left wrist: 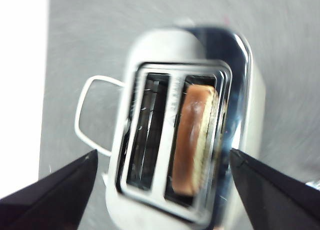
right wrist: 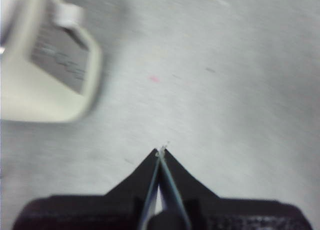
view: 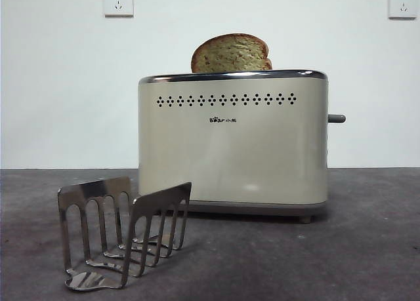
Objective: Pick up a slice of bread from the rack,put the bread on the toaster,press the button
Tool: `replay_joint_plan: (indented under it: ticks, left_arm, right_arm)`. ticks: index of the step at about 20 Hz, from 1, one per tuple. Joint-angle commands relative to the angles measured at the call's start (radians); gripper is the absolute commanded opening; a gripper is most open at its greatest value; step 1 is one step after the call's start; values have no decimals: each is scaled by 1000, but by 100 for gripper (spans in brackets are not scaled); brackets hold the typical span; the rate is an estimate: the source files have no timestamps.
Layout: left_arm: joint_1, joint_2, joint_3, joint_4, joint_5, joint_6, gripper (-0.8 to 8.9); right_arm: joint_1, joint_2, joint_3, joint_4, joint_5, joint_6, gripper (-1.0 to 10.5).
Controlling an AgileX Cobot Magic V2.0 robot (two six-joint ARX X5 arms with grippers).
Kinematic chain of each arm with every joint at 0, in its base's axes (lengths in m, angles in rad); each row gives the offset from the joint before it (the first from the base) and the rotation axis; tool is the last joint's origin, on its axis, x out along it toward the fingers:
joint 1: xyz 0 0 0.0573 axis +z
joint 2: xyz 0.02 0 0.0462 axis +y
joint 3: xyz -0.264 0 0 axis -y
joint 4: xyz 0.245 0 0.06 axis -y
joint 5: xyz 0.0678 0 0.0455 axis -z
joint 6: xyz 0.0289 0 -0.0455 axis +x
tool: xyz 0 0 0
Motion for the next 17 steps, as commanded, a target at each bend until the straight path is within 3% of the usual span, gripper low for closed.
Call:
replay_joint_plan:
  ticks: [1, 3, 4, 6, 7, 11, 13, 17]
  left_arm:
    - [-4, -44, 0, -47, 9, -361, 435]
    - [-3, -91, 0, -107, 15, -501, 420]
    - [-3, -114, 0, -140, 15, -520, 321]
    - [-3, -152, 0, -166, 15, -557, 31]
    - [-2, -173, 0, -166, 15, -591, -14]
    - [-2, -231, 0, -167, 16, -689, -8]
    - [-2, -257, 0, -168, 16, -727, -8]
    - [-2, -300, -2, -170, 26, -775, -8]
  right_arm:
    - [0, 35, 4, 80, -116, -4, 1]
    - [0, 73, 4, 182, -198, 13, 1]
    - [0, 100, 4, 246, -234, 27, 0]
    - [-1, 164, 5, 372, -326, 69, -3]
    - [-2, 203, 5, 433, -380, 105, -5]
    - [-1, 398, 6, 689, -592, 295, -7]
    - [-2, 498, 17, 771, -624, 354, -7]
    - [-2, 640, 60, 778, -623, 362, -7]
